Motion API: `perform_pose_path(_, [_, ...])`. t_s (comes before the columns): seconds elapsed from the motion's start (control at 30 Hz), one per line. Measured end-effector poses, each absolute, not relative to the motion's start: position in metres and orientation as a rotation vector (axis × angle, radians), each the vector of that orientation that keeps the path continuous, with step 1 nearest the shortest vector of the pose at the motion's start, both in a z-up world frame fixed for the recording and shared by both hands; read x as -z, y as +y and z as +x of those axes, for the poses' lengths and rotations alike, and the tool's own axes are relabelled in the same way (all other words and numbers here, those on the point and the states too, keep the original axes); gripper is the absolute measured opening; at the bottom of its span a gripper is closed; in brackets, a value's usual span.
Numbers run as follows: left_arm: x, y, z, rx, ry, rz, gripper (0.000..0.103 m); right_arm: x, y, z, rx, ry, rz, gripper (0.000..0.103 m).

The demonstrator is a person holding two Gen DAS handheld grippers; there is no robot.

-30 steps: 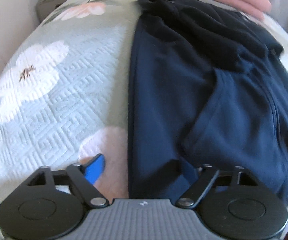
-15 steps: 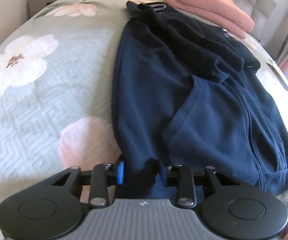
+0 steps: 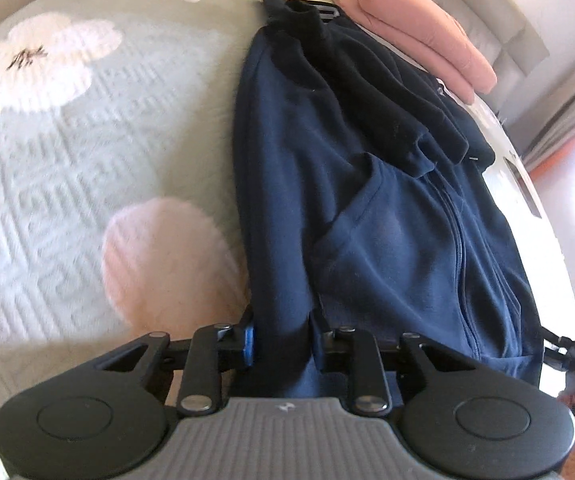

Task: Fold large clothes
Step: 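Close the left gripper on the hem while the right gripper grasps the hem, then lift the hem with both grippers and fold it toward the hood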

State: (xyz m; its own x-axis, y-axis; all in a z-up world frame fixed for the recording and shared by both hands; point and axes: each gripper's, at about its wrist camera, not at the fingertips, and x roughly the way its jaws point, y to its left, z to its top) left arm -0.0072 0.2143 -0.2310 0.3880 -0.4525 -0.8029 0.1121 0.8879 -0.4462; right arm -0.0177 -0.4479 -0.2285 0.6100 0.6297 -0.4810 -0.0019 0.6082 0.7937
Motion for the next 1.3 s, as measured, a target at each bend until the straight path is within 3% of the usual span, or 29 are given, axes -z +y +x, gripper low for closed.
perform_pose_path(0.07, [0.230, 0.215, -0.010, 0.377, 1.136, -0.359, 0.028, 0.229, -0.442, -0.025, -0.439, 0.852, 0.862, 0.060])
perform_pose_path(0.13, [0.230, 0.216, -0.013, 0.386, 1.144, -0.366, 0.028, 0.232, -0.434, -0.033, -0.476, 0.893, 0.862, 0.048])
perform_pose_path(0.2, [0.232, 0.215, -0.016, 0.405, 1.162, -0.366, 0.028, 0.232, -0.427, -0.039, -0.473, 0.886, 0.841, 0.046])
perform_pose_path(0.27, [0.232, 0.213, -0.021, 0.403, 1.156, -0.360, 0.024, 0.236, -0.429, -0.039, -0.424, 0.865, 0.880, 0.020])
perform_pose_path(0.3, [0.231, 0.215, -0.024, 0.387, 1.146, -0.374, 0.022, 0.240, -0.430, -0.039, -0.376, 0.860, 0.919, 0.013])
perform_pose_path(0.43, [0.228, 0.231, -0.023, 0.381, 1.064, -0.593, 0.019, 0.236, -0.432, -0.036, -0.385, 0.800, 1.018, 0.014])
perform_pose_path(0.77, [0.147, 0.236, 0.030, 0.406, 0.817, -0.687, 0.019, 0.147, -0.453, 0.028, -0.562, 0.570, 0.990, 0.014])
perform_pose_path(1.1, [0.032, 0.194, 0.135, 0.445, 0.711, -0.493, 0.019, 0.057, -0.462, 0.117, -0.557, 0.499, 0.879, 0.014])
perform_pose_path(1.3, [0.012, 0.156, 0.223, 0.326, 0.739, -0.412, 0.016, 0.036, -0.463, 0.178, -0.455, 0.470, 0.921, 0.014])
